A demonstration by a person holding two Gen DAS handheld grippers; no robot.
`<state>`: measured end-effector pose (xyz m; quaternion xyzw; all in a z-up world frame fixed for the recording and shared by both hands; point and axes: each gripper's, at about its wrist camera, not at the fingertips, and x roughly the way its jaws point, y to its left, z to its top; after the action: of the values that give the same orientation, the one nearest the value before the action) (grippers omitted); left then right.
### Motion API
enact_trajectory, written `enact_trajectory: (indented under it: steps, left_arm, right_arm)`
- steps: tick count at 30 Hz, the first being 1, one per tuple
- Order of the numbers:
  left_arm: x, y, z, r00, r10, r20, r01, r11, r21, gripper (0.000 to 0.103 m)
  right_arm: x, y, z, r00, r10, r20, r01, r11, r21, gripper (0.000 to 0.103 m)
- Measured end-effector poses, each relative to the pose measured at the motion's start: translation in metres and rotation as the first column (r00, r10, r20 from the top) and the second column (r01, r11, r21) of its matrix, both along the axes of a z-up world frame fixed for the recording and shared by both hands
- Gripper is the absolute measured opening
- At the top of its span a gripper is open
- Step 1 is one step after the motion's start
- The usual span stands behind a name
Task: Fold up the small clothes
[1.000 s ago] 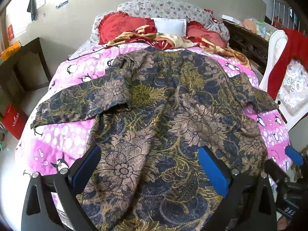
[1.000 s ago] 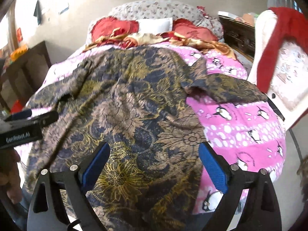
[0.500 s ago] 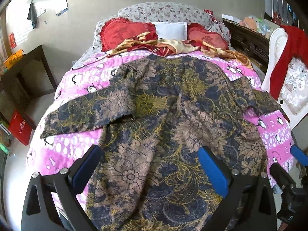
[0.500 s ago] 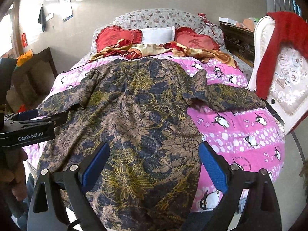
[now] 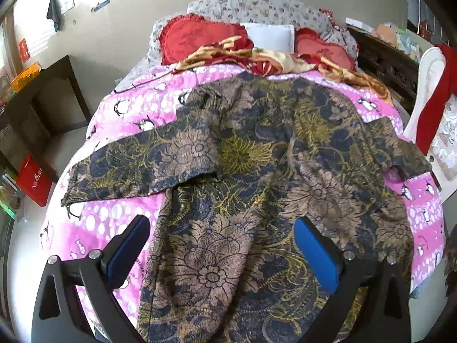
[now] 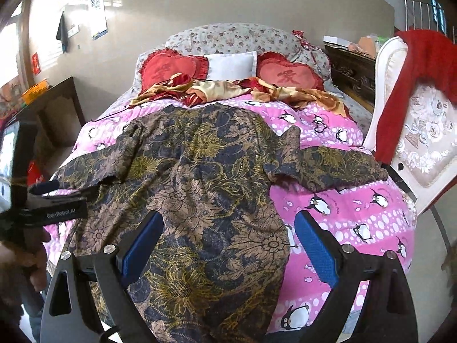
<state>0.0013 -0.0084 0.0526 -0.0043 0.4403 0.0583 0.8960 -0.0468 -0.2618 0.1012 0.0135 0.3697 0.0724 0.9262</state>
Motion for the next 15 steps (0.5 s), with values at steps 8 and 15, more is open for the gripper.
enact_trajectory:
  steps: [8,15]
  left_arm:
    - [0.027,-0.001,-0.030,0.997,-0.020,-0.068,0.016,0.999,-0.046,0.102]
    - [0.048,-0.002,-0.054,0.992,-0.068,-0.103,0.060,0.995,-0.080,0.102]
  right_arm:
    - [0.011,0.000,-0.009,0.999,-0.033,-0.033,0.032,0.999,-0.023,0.086]
    - [0.020,0.003,-0.016,0.994,-0.093,-0.053,0.089,0.993,-0.076,0.086]
